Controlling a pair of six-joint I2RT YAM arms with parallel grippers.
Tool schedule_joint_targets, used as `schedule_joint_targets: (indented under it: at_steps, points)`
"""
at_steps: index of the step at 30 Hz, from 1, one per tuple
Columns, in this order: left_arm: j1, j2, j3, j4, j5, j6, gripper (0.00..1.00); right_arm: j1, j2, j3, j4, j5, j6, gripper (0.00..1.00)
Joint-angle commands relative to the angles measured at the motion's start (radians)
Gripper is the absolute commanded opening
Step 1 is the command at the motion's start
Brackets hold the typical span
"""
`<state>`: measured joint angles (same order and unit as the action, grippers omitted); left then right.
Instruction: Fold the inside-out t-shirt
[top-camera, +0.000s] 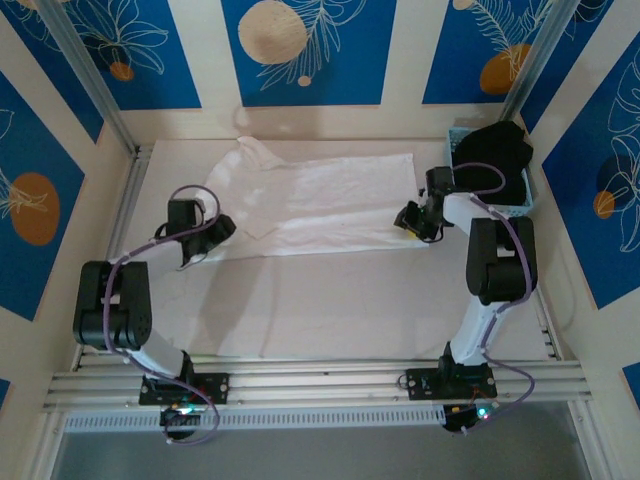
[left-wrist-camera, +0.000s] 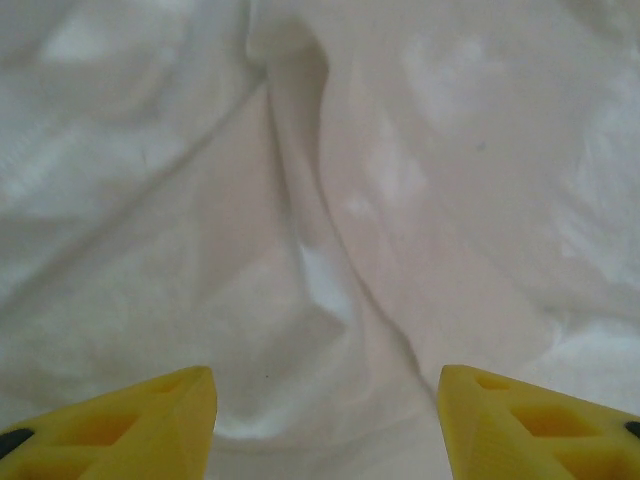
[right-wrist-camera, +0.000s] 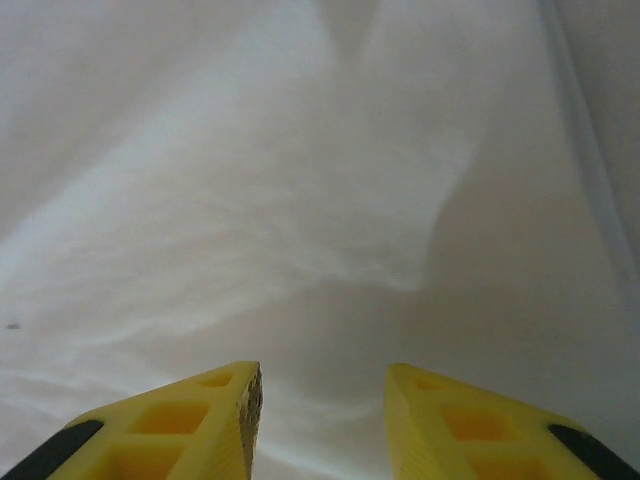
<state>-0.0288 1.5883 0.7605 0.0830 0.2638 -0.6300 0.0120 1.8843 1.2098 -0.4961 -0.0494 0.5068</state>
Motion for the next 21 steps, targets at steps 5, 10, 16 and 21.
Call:
schedule_joint_targets:
  at_steps: [5, 10, 16, 21]
  points:
    - [-0.003, 0.084, -0.026, 0.070, 0.092, 0.002, 0.60, -0.059, 0.011, -0.034, -0.084, -0.105, -0.004, 0.36]
    - [-0.008, 0.042, -0.123, 0.089, 0.120, -0.005, 0.60, -0.123, -0.083, -0.154, -0.066, -0.102, 0.005, 0.35]
    - [-0.063, -0.130, -0.298, 0.084, 0.155, -0.060, 0.61, -0.208, -0.254, -0.378, -0.014, -0.075, 0.040, 0.33]
    - [-0.177, -0.402, -0.338, -0.042, 0.121, -0.091, 0.62, -0.200, -0.577, -0.525, 0.079, -0.006, 0.025, 0.35]
